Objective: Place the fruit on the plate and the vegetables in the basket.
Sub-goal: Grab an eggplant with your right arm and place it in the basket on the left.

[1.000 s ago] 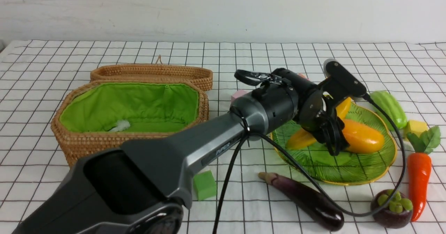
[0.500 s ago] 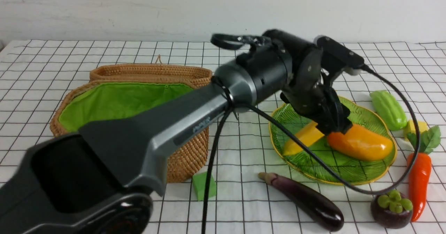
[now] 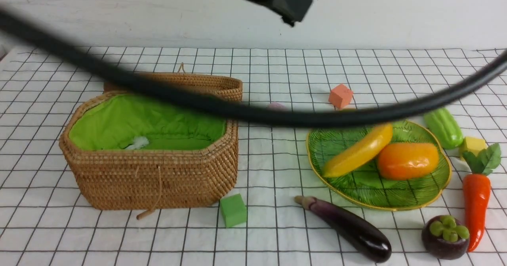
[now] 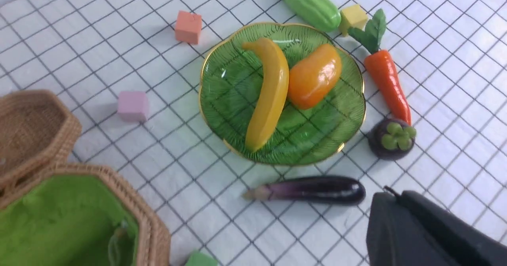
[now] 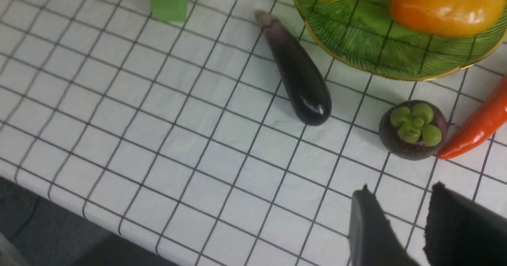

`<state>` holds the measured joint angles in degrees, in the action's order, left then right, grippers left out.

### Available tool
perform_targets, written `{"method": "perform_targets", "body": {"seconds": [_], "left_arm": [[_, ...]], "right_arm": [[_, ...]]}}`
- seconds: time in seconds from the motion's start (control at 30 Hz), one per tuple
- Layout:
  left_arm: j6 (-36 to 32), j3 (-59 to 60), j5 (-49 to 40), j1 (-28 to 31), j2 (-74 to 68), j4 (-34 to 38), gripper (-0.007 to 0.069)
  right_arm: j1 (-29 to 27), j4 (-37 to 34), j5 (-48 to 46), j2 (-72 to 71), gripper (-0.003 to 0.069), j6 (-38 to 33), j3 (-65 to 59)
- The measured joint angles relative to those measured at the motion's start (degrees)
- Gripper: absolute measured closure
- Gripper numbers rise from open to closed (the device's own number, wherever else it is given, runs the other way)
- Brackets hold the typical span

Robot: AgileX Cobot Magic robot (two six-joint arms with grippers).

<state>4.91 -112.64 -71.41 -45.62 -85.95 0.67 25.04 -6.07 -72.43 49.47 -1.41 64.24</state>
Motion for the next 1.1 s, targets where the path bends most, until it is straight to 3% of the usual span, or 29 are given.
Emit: {"method": "perform_targets", "body": {"seconds": [0.13, 0.3, 0.43, 0.73, 1.1], "left_arm": [[0.3, 22.0, 2.3, 0.0, 15.7, -0.1, 0.0638], [1.9, 50.4, 18.4, 0.0, 38.1, -0.1, 0.0638], [2.5, 64.3, 30.4, 0.0, 53.0, 0.1, 0.0638], [2.6, 70.9, 34.2, 0.0, 64.9, 0.3, 0.0638], [2.7, 71.0, 34.7, 0.0, 64.9, 0.8, 0.0638]], "right_arm": [[0.0, -1.0, 1.4, 8.6, 0.0422, -3.0, -0.1], [0.0, -1.5, 5.5, 18.1, 0.0422, -4.8, -0.1], [0.0, -1.9, 8.7, 24.1, 0.0420, -6.6, -0.1], [0.1, -4.6, 13.0, 35.7, 0.0359, -7.1, -0.1], [0.1, -3.5, 20.6, 49.1, 0.0119, -9.7, -0.1]]}}
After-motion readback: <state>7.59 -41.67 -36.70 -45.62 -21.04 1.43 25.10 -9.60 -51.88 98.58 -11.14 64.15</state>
